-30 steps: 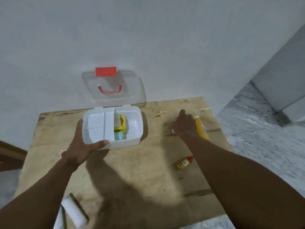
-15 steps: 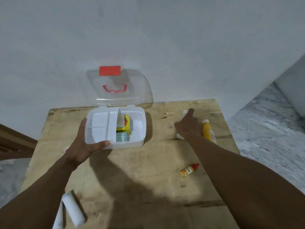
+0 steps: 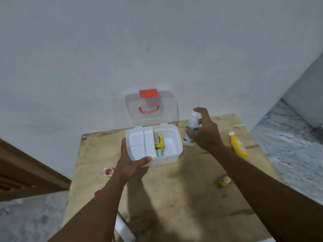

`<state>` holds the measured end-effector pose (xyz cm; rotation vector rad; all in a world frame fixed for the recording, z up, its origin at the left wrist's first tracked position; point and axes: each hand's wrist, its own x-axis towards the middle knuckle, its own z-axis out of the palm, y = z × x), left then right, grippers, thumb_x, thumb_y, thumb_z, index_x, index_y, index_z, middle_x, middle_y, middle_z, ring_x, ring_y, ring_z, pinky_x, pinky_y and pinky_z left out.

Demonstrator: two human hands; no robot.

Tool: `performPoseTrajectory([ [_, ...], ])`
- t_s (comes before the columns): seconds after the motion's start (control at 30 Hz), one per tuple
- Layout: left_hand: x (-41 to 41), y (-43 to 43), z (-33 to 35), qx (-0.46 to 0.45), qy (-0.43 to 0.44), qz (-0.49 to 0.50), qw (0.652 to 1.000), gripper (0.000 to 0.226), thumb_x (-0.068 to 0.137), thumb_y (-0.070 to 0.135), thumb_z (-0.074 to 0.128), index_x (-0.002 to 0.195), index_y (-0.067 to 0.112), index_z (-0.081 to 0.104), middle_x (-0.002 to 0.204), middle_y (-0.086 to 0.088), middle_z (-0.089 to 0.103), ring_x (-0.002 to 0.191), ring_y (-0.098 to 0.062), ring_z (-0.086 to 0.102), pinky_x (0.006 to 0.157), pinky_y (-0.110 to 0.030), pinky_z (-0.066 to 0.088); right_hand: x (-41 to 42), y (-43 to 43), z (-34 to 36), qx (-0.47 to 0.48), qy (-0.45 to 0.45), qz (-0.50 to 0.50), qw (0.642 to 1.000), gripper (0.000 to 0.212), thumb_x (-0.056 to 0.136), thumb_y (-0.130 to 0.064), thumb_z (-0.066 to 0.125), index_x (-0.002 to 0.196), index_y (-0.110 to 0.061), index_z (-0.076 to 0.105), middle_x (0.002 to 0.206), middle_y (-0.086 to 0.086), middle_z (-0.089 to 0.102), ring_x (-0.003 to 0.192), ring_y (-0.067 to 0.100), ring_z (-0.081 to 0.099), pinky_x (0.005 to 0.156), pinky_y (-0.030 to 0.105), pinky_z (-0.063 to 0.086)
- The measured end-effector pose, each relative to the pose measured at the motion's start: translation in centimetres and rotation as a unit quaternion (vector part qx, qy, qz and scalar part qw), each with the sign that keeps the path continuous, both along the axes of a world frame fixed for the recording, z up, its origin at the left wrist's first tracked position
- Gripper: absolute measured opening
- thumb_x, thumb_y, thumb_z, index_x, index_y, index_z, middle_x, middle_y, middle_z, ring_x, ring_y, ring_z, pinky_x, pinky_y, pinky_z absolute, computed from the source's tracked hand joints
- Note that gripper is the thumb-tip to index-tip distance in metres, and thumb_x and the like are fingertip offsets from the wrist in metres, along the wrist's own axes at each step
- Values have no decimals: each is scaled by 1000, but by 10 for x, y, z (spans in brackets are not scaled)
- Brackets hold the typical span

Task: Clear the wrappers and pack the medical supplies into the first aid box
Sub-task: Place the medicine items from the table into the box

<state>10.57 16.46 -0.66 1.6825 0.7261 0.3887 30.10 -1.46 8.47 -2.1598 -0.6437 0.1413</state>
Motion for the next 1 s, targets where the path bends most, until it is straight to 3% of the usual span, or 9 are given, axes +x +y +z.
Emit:
performPoseTrajectory([
  [0.07, -2, 3, -4, 0, 10, 7, 1000, 106, 55, 36, 90, 141, 37, 28, 130, 11, 54, 118, -18, 55, 96, -45, 51, -16, 8, 3, 24, 0, 2, 1000, 62, 76, -14, 74, 126, -27, 41, 82, -7, 59, 84, 26, 62, 78, 42, 56],
  [0.13, -3, 4, -6, -1, 13, 13, 1000, 110, 54, 38, 90, 143, 39, 26, 131, 9, 55, 118, -20, 55, 98, -48, 50, -29, 14, 2, 33, 1, 8, 999, 61, 75, -14, 75, 122, -30, 40, 79, -11, 58, 80, 25, 64, 77, 45, 58],
  [0.27, -3, 1, -3, 9, -2, 16, 1000, 101, 56, 34, 89, 139, 39, 30, 121, 21, 56, 111, -14, 57, 90, -38, 50, -38, 25, -7, 17, -13, 22, 1000, 59, 73, -16, 76, 116, -34, 39, 86, 0, 65, 78, 25, 66, 76, 48, 58],
  [0.4, -6, 0, -5, 20, -27, 8, 999, 94, 59, 31, 90, 135, 39, 34, 118, 31, 56, 107, 9, 56, 86, -31, 54, -32, 37, -18, -7, -10, 75, 997, 60, 74, -15, 78, 115, -34, 38, 93, 3, 66, 81, 24, 65, 76, 47, 59],
  [0.5, -4, 0, -4, 33, -38, 2, 999, 92, 62, 31, 89, 136, 36, 34, 118, 33, 55, 109, 7, 57, 78, -17, 55, -23, 43, -32, -36, -47, 110, 992, 63, 71, -12, 81, 119, -24, 41, 101, 3, 68, 85, 24, 66, 78, 44, 59],
  [0.67, -3, 4, -11, 32, -24, 16, 999, 103, 62, 37, 90, 145, 33, 29, 124, 20, 58, 112, -6, 59, 89, -44, 56, -6, 46, -54, -116, -93, 117, 982, 59, 70, -19, 80, 119, -22, 46, 99, 5, 67, 92, 29, 62, 79, 36, 50],
  [0.87, 1, 3, -8, 40, -24, 8, 999, 94, 65, 31, 89, 140, 26, 32, 124, 16, 56, 114, -3, 57, 85, -36, 59, 6, 55, -70, -176, -149, 113, 967, 50, 74, -27, 78, 117, -19, 52, 104, 4, 66, 108, 29, 54, 89, 42, 39],
  [1.0, 2, 4, -9, 48, -22, 6, 999, 94, 66, 31, 89, 141, 26, 31, 126, 15, 53, 117, -4, 54, 87, -34, 60, 11, 62, -71, -203, -204, 97, 953, 40, 77, -26, 75, 109, -16, 53, 98, 3, 69, 105, 31, 54, 85, 44, 40],
])
